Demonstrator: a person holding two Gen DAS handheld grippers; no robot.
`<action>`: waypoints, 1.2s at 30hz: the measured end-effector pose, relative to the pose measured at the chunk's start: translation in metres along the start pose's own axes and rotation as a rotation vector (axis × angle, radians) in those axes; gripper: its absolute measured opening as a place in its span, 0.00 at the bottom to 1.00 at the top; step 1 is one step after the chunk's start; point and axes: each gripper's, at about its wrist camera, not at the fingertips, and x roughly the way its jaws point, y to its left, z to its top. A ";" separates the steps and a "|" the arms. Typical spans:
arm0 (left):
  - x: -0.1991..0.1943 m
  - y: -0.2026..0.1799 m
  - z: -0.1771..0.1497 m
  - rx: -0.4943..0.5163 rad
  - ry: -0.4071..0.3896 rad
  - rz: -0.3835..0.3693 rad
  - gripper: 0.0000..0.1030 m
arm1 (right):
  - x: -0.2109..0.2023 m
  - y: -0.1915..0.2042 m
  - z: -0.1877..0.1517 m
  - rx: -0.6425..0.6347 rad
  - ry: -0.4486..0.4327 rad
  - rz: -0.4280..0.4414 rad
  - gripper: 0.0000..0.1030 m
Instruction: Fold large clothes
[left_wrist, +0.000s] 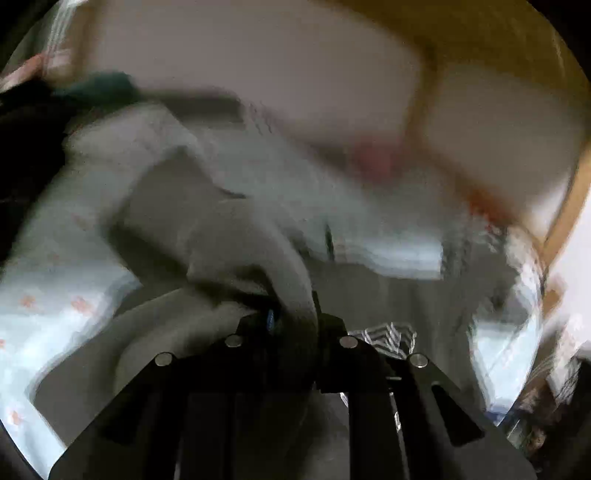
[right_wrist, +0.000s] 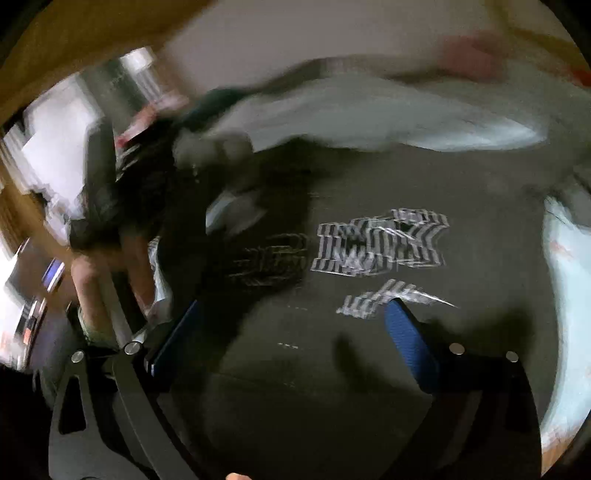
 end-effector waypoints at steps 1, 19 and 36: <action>0.030 -0.022 -0.018 0.061 0.085 0.034 0.15 | -0.006 -0.011 0.000 0.027 -0.007 -0.022 0.95; 0.071 -0.068 -0.104 0.286 0.038 0.177 0.19 | 0.226 0.002 0.130 0.045 0.498 0.021 0.51; -0.006 0.198 -0.015 -0.505 0.163 0.130 0.65 | 0.048 -0.130 0.134 0.352 -0.094 0.362 0.11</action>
